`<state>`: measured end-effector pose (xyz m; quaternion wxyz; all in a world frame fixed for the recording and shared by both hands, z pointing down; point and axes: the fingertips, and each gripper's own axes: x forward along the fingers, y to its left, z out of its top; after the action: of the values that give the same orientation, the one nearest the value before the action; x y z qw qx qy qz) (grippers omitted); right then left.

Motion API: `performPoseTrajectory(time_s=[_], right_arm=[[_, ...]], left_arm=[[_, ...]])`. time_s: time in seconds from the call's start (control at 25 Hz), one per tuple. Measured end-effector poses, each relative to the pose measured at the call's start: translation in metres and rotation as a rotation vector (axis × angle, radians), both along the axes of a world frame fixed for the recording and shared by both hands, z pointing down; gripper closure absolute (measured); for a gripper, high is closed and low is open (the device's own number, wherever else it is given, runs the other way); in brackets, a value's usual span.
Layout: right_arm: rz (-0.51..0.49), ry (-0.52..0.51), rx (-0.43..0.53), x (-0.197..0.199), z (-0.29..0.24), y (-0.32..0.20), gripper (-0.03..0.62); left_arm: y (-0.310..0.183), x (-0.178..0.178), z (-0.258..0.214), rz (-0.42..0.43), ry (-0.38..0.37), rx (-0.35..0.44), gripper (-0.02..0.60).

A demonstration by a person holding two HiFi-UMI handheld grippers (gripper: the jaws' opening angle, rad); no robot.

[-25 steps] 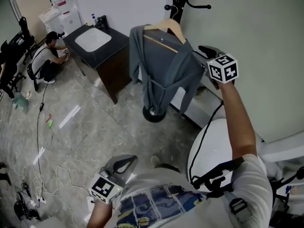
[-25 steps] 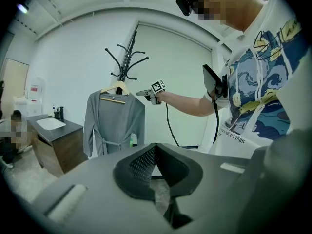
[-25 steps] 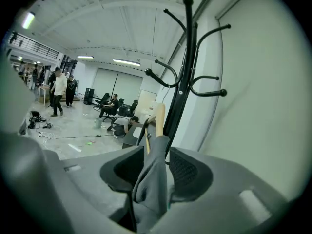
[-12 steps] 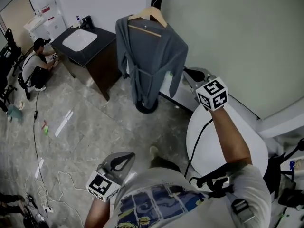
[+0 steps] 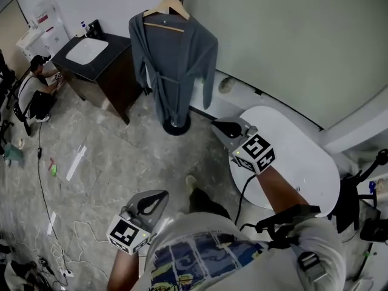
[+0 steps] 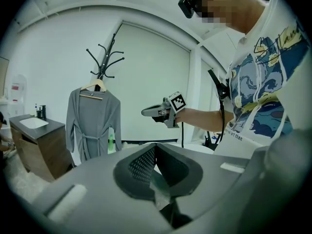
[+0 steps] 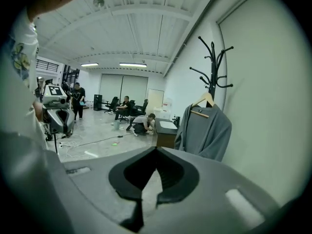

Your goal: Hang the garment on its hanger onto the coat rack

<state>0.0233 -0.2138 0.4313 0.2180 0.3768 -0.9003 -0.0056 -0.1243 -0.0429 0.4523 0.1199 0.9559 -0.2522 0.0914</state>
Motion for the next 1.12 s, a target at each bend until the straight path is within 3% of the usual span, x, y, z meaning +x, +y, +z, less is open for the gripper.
performPoseTrajectory(time_s=[0.48, 1.12], right_arm=[[-0.08, -0.077, -0.086, -0.033, 0.031, 0.1, 0.592], [-0.217, -0.037, -0.104, -0.087, 0.036, 0.169, 0.592]], left_arm=[[0.031, 0.02, -0.003, 0.053, 0.009, 0.032, 0.578], [0.059, 0.004, -0.002, 0.04, 0.012, 0.037, 0.578]])
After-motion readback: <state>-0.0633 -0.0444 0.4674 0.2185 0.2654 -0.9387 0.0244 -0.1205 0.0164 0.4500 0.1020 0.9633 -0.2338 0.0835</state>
